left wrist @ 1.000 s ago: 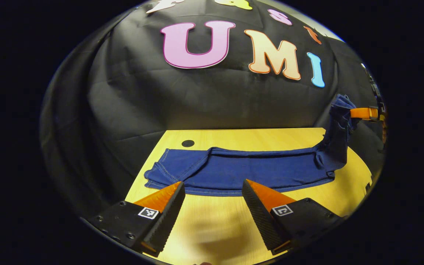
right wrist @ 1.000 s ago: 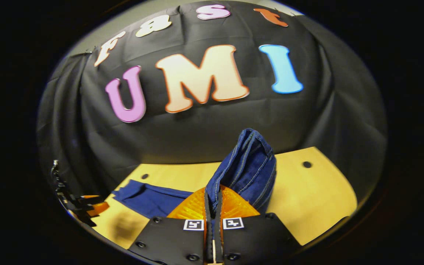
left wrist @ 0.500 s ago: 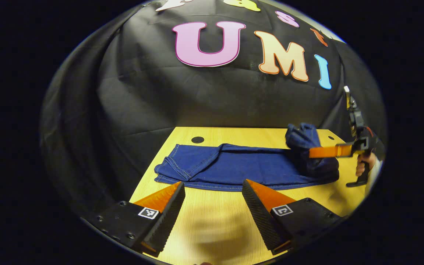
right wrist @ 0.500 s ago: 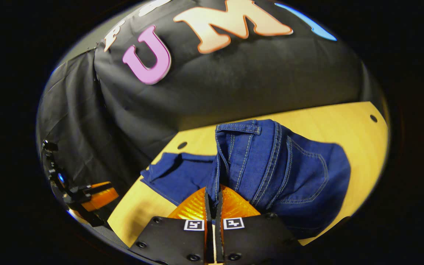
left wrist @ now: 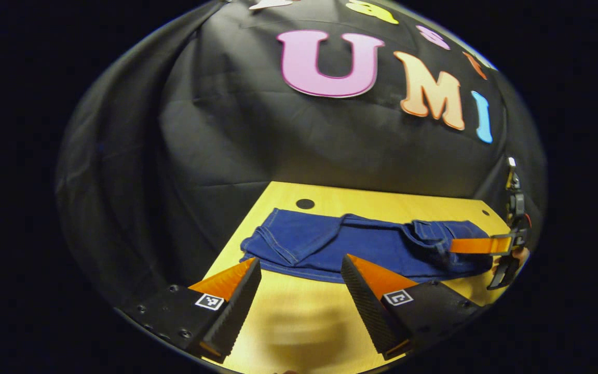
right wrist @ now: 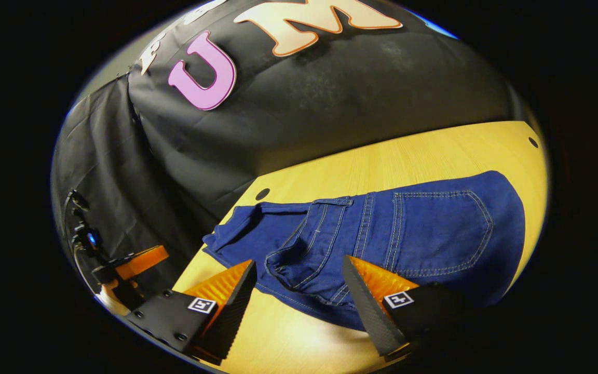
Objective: Grasp the waist and the cuffs of the jeans and fold them to make the two legs overlap; first hold the waist and fold one-third of the jeans toward the cuffs, then hold the cuffs and fold the remaining one-third in the same direction to finish folding.
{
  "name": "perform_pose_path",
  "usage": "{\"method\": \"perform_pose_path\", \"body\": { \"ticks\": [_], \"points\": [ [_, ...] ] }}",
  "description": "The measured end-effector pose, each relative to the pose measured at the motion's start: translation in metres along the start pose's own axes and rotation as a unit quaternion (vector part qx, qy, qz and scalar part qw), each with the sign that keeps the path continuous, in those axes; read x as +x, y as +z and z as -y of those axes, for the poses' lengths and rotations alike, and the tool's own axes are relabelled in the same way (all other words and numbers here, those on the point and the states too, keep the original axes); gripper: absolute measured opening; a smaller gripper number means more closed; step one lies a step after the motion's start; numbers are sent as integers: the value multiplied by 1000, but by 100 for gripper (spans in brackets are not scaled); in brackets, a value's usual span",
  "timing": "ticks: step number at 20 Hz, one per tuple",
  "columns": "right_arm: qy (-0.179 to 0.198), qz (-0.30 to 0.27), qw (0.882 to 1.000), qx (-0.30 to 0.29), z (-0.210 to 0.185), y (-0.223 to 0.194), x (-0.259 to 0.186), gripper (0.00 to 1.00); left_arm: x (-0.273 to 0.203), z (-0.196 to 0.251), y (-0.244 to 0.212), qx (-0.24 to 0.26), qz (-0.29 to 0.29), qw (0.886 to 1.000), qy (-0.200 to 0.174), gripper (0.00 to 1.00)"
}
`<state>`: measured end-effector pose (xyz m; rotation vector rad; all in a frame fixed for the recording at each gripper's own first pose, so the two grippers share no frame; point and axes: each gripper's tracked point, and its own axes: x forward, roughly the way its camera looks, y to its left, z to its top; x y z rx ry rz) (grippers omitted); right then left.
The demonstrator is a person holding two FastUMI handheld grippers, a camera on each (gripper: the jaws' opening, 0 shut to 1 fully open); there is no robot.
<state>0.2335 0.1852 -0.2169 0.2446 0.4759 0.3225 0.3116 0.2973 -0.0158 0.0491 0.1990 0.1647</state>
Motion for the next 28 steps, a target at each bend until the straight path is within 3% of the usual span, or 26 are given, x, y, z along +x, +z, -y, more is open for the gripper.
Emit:
{"method": "perform_pose_path", "body": {
  "ticks": [2,5,6,8,11,12,18,26,28],
  "points": [
    [-16,15,1000,-18,10,10,-17,98,12,-17,0,-3,-5,1000,16,100],
    [-32,48,998,-19,24,30,-52,98,37,-33,-2,-24,-20,999,28,98],
    [-41,64,997,-18,31,38,-66,94,43,-39,-1,-28,-21,999,31,98],
    [-73,101,992,-25,50,54,-95,98,64,-51,-1,-26,-23,999,39,98],
    [-118,127,985,-25,80,65,-134,94,92,-64,-8,-14,-34,998,58,98],
    [-130,127,983,-20,89,64,-145,98,98,-66,-12,-12,-44,997,61,98],
    [-196,121,973,-11,137,54,-198,95,123,-80,-34,-27,-67,994,76,94],
    [-241,104,965,6,167,35,-230,98,128,-80,-48,-42,-82,995,50,89],
    [-241,103,965,10,168,33,-231,98,126,-83,-49,-31,-85,995,52,83]
  ]
}}
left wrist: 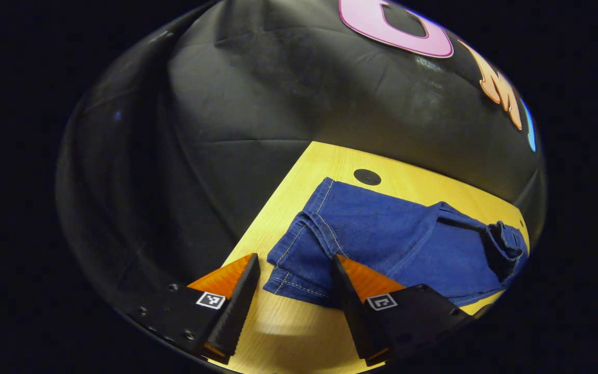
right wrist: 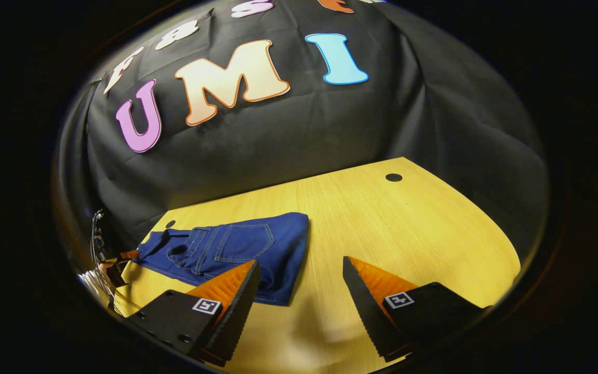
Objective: Grasp the waist and the cuffs of the jeans and fold them to make the two legs overlap; first hold the waist and fold one-third of the jeans toward the cuffs, then hold the cuffs and fold the remaining one-third in the same direction to finish folding.
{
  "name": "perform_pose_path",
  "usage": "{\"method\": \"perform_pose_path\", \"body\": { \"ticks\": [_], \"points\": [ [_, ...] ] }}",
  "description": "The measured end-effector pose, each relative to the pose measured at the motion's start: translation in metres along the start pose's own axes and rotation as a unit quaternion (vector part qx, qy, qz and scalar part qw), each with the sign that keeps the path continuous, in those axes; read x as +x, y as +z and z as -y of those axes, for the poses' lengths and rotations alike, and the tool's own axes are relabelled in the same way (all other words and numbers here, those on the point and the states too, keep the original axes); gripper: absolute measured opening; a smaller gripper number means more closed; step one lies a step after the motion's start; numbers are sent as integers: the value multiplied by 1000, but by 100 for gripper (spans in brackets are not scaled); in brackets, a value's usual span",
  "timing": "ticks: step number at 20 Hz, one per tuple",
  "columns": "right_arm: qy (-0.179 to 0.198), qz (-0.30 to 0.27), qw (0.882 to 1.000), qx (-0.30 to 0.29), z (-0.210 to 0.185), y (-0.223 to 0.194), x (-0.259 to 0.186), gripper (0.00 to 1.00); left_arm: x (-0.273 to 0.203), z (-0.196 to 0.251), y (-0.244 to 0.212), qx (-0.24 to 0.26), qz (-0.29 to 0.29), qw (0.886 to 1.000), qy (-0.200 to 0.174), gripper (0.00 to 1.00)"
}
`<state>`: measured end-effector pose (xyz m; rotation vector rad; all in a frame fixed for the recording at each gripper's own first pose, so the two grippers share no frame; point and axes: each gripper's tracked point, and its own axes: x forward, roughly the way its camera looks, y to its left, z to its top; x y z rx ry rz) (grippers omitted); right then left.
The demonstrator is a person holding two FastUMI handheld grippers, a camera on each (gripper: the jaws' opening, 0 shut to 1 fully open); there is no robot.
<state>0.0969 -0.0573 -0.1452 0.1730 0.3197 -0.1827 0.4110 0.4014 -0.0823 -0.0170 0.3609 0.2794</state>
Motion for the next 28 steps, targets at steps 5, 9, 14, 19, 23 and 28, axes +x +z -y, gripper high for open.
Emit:
{"method": "perform_pose_path", "body": {
  "ticks": [5,9,14,19,23,28],
  "points": [
    [7,-12,1000,7,-4,-11,0,98,3,-8,-2,-23,11,1000,0,69],
    [15,-20,1000,3,-9,-17,2,98,2,-3,7,-55,18,998,-20,25],
    [21,-28,999,8,-14,-22,1,98,3,2,7,-52,14,998,-28,0],
    [12,-18,1000,6,-5,-12,-2,98,-20,15,43,-142,52,985,-84,0],
    [19,-12,1000,20,-4,-6,-2,93,-46,59,79,-170,82,969,-157,0],
    [36,-4,999,28,-2,3,-2,92,-101,162,128,-165,103,947,-256,0]
  ]
}}
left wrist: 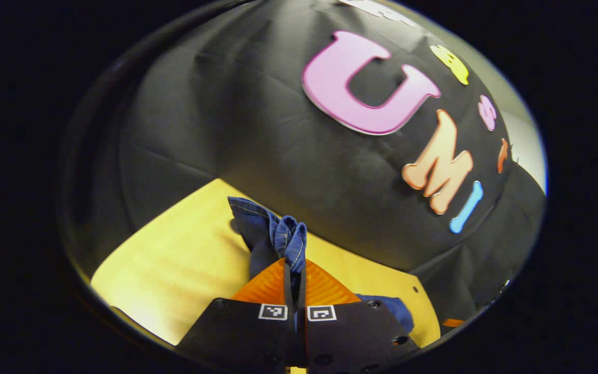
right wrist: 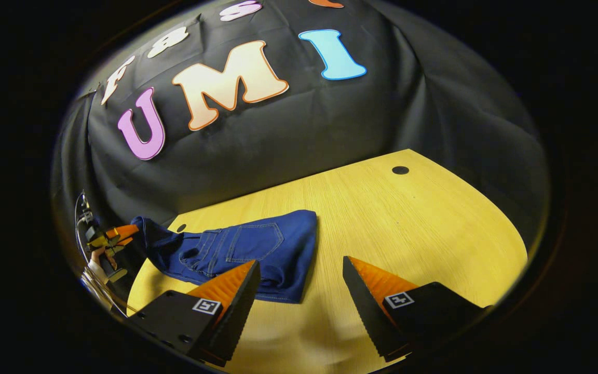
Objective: Grasp the waist and the cuffs of the jeans and fold them to make the two legs overlap; first hold the waist and fold one-third of the jeans toward the cuffs, then hold the cuffs and fold the remaining one-third in the same direction to finish folding.
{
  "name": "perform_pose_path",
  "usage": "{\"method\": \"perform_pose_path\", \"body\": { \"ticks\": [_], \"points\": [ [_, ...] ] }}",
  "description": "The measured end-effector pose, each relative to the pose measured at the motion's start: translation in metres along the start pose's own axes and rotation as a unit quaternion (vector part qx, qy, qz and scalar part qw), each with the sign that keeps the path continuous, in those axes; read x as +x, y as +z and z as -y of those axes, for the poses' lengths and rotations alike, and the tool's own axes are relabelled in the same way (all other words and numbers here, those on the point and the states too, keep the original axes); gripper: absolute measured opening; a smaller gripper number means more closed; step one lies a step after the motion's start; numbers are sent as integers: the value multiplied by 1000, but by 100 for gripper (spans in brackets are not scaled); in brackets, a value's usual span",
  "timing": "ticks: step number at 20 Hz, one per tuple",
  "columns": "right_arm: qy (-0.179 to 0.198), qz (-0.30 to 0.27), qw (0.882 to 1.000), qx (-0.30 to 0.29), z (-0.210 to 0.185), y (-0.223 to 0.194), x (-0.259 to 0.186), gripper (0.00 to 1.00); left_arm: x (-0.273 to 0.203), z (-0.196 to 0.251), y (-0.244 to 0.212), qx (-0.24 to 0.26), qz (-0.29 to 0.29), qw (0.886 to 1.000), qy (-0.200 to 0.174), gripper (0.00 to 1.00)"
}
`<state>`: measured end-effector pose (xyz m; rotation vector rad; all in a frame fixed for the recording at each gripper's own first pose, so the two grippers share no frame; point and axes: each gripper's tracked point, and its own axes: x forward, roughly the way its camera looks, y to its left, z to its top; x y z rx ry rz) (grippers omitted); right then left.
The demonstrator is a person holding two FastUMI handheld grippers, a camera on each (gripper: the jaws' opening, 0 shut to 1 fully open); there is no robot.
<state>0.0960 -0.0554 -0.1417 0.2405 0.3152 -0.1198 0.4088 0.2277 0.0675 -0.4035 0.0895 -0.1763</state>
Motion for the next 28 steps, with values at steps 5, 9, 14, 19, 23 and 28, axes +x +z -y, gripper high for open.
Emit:
{"method": "perform_pose_path", "body": {
  "ticks": [5,9,14,19,23,28],
  "points": [
    [9,1,1000,-7,16,9,-4,98,27,111,-22,23,-31,998,-49,0],
    [22,-1,1000,-2,35,15,-8,98,54,197,-39,52,-41,995,-74,0],
    [40,-9,999,-12,57,21,-9,98,80,284,-101,75,-80,989,-95,0],
    [51,-4,999,-11,77,31,-17,98,91,308,-193,175,-126,975,-56,0],
    [58,-10,998,-18,88,30,-24,98,67,284,-275,253,-164,953,-18,0],
    [75,-16,997,-20,81,27,-33,98,44,265,-337,233,-203,951,5,9]
  ]
}}
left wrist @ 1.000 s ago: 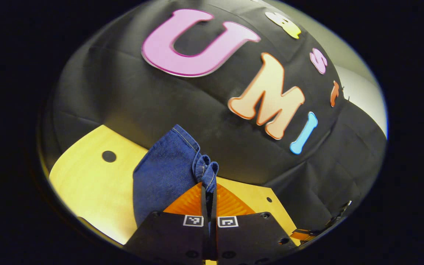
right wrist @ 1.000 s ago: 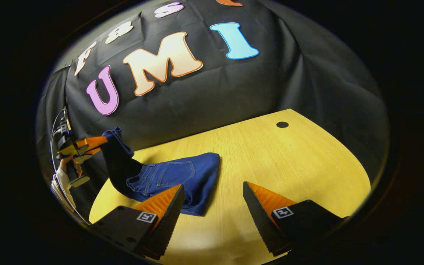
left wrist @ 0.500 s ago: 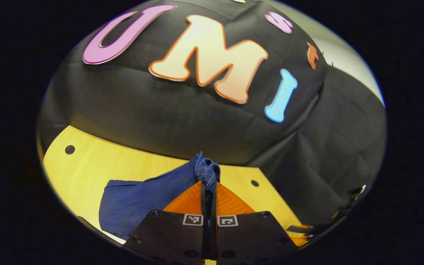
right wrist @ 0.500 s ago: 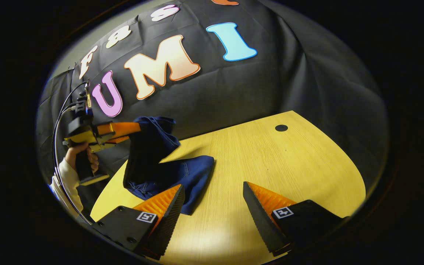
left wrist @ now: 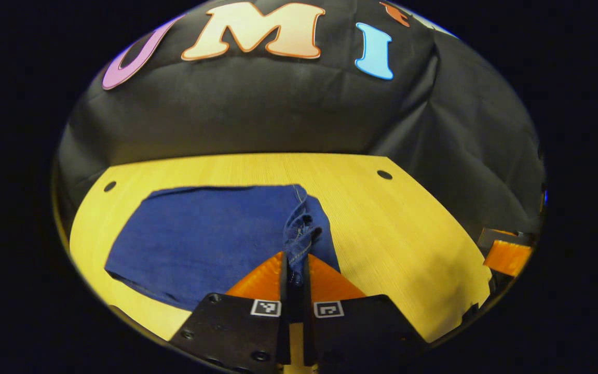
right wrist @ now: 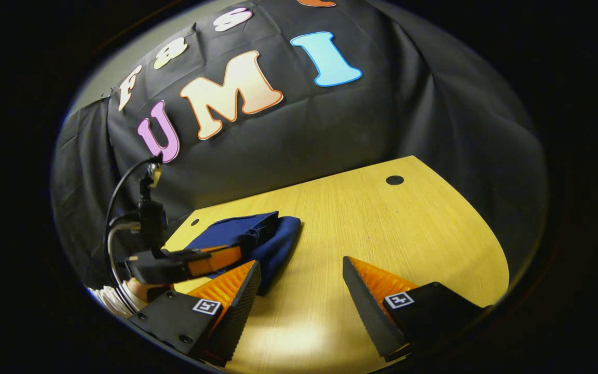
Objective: Grasp the waist and the cuffs of the jeans and fold them to make the two legs overlap; first hold the waist and fold one-third of the jeans toward the cuffs, then hold the cuffs and fold the remaining one-third in the same direction to finish folding.
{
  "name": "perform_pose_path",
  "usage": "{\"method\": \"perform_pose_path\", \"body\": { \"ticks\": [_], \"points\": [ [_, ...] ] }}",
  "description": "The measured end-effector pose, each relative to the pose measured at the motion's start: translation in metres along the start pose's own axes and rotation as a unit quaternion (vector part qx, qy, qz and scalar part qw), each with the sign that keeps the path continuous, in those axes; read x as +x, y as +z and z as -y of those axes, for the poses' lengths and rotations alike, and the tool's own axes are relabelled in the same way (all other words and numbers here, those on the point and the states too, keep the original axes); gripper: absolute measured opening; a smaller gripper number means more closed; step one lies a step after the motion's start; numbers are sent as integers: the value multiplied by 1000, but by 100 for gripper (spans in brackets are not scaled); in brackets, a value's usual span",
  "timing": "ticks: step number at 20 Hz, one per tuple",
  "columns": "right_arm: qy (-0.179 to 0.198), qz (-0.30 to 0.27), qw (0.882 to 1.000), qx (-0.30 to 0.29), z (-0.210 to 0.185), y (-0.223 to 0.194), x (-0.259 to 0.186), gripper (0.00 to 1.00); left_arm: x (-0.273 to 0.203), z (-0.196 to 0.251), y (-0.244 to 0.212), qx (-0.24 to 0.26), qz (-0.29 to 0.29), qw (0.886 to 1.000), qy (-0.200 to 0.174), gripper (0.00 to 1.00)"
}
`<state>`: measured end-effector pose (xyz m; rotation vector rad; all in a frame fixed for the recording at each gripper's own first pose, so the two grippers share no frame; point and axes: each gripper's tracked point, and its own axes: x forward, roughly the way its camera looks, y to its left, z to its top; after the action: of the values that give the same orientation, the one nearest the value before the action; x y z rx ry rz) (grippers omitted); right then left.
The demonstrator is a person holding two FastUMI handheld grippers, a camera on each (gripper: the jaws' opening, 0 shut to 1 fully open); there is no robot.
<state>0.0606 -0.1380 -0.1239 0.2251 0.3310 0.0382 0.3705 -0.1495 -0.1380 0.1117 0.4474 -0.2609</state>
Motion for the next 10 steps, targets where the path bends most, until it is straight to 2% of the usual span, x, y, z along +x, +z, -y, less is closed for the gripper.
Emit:
{"method": "perform_pose_path", "body": {
  "ticks": [1,3,4,5,6,8,10],
  "points": [
    [4,0,1000,-1,-4,-1,-1,98,-11,4,2,-8,5,1000,-6,14],
    [12,2,1000,2,-15,0,-3,98,-30,12,7,-23,17,999,-20,54],
    [17,5,1000,5,-22,2,-3,98,-42,10,13,-25,28,999,-12,75],
    [21,10,1000,8,-30,4,-4,98,-57,1,18,-23,42,999,4,76],
    [24,17,1000,10,-37,8,-4,98,-74,-10,23,-18,56,998,23,87],
    [28,28,999,9,-50,13,-6,98,-108,-32,35,-9,86,995,58,89],
    [31,33,999,11,-62,17,-8,98,-135,-45,45,1,101,992,73,89]
  ]
}}
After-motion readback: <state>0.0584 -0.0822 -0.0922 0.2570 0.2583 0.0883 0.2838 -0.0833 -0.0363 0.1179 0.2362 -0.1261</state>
